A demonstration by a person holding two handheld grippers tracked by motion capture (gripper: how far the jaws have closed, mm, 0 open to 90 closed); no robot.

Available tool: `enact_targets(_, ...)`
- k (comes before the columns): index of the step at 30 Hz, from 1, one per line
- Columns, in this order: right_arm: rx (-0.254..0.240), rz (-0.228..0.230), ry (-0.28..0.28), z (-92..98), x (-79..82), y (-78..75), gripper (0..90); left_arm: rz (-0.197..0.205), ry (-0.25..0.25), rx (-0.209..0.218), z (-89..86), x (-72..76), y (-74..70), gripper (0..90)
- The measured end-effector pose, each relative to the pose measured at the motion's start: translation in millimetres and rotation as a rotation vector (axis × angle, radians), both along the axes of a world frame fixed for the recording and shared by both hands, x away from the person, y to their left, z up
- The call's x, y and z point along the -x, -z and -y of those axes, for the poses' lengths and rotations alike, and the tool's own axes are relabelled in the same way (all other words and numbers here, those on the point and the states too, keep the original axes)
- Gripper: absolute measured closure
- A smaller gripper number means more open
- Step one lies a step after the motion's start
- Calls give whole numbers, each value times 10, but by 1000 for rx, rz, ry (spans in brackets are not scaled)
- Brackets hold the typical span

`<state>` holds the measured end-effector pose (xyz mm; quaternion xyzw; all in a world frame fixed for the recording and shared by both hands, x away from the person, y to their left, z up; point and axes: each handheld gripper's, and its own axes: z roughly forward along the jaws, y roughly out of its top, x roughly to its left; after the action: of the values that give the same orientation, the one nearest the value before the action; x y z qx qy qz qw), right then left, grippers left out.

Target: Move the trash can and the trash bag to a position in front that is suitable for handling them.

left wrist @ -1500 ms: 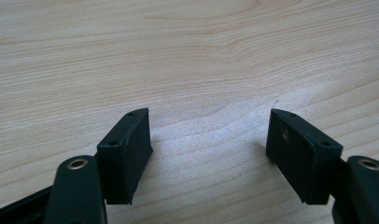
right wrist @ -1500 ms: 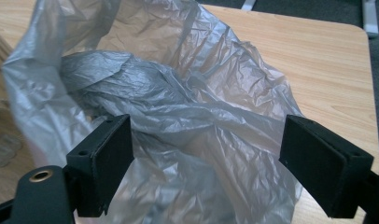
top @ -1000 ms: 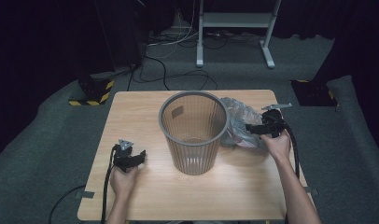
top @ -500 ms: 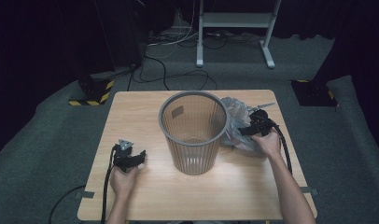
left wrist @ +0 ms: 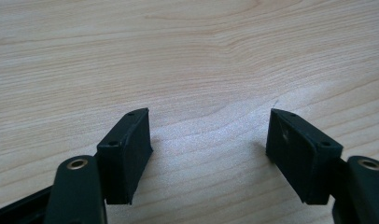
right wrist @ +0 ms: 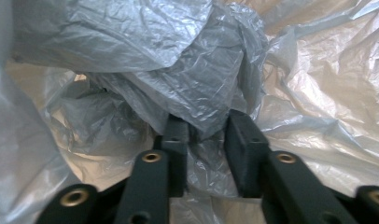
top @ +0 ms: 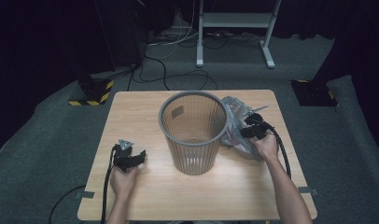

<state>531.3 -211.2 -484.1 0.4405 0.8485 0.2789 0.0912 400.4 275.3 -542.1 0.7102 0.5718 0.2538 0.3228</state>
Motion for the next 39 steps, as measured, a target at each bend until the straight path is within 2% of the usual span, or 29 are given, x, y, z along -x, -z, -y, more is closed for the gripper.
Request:
enact_targets(1, -9, 4, -10, 10, 10, 2, 811, 0, 0, 0, 0, 0, 0, 309)
enact_targets(3, -29, -18, -18, 23, 2, 11, 847, 0, 0, 0, 1, 0, 0, 309)
enact_targets(6, -12, -16, -17, 19, 11, 23, 878, 0, 0, 0, 0, 0, 0, 309)
enact_targets(17, 8, 16, 15, 46, 38, -28, 894, 0, 0, 0, 0, 0, 0, 309)
enact_targets(24, 1, 4, 35, 106, 52, -88, 894, 0, 0, -1, 1, 0, 0, 309)
enact_targets(39, 14, 41, 46, 205, 90, -328, 897, 0, 0, 0, 0, -1, 0, 309)
